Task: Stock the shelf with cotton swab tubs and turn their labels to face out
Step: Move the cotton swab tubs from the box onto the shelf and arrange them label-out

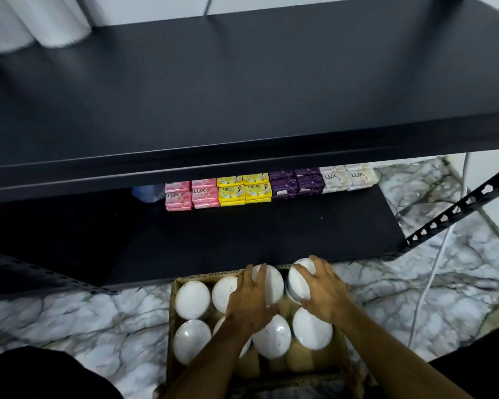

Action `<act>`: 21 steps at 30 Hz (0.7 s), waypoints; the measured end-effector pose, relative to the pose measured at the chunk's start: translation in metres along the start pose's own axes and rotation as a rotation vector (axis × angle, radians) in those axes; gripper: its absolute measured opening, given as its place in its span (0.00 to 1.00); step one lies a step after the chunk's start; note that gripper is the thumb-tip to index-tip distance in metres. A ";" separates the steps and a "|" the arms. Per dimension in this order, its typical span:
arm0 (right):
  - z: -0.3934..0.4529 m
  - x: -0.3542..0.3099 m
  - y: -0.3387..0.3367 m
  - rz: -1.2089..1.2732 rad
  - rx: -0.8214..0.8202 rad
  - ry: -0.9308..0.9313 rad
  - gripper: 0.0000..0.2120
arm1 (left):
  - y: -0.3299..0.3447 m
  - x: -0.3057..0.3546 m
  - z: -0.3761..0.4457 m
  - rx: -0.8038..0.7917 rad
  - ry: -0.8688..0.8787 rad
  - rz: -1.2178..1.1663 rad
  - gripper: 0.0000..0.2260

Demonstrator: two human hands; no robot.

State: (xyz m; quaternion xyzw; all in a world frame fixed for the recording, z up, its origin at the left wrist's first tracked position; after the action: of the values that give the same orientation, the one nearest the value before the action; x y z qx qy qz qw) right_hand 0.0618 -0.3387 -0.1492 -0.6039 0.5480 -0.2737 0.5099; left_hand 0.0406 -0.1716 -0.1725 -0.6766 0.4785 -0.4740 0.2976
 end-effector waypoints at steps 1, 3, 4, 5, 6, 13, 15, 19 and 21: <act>0.000 0.000 0.000 -0.005 0.004 -0.003 0.37 | 0.000 0.000 0.000 0.004 0.007 -0.002 0.42; 0.000 0.000 0.000 -0.019 0.020 -0.008 0.37 | 0.001 0.001 0.000 0.015 0.023 -0.003 0.41; 0.000 -0.001 -0.001 -0.023 0.028 -0.010 0.37 | 0.000 0.002 0.000 0.023 0.029 -0.007 0.41; 0.000 -0.001 -0.001 -0.022 0.029 -0.008 0.37 | -0.001 0.003 0.000 0.031 0.034 -0.011 0.40; -0.001 -0.001 -0.002 -0.015 0.023 -0.003 0.37 | -0.002 0.004 0.000 0.037 0.037 -0.015 0.40; -0.007 -0.013 -0.017 0.034 0.074 -0.027 0.35 | -0.015 0.005 -0.006 0.097 0.034 -0.003 0.39; -0.010 -0.019 -0.025 0.056 0.097 -0.049 0.35 | -0.025 0.004 -0.009 0.120 0.035 0.023 0.39; -0.018 -0.031 -0.048 0.070 0.182 -0.084 0.34 | -0.059 0.005 -0.021 0.107 0.069 0.026 0.38; -0.023 -0.039 -0.062 0.088 0.224 -0.099 0.34 | -0.081 0.006 -0.031 0.120 0.087 0.005 0.38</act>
State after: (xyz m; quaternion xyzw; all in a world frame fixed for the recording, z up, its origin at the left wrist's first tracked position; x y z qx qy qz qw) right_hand 0.0552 -0.3167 -0.0755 -0.5313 0.5140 -0.2805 0.6122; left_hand 0.0417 -0.1459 -0.0895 -0.6350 0.4632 -0.5302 0.3178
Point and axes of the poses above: each hand's wrist, its own z-axis towards the middle knuckle, its own y-axis out of the palm, x = y × z, the point moved 6 cm from there along z, towards the middle knuckle, and after that the axes turned 4 degrees about -y, right-handed, at the moved point
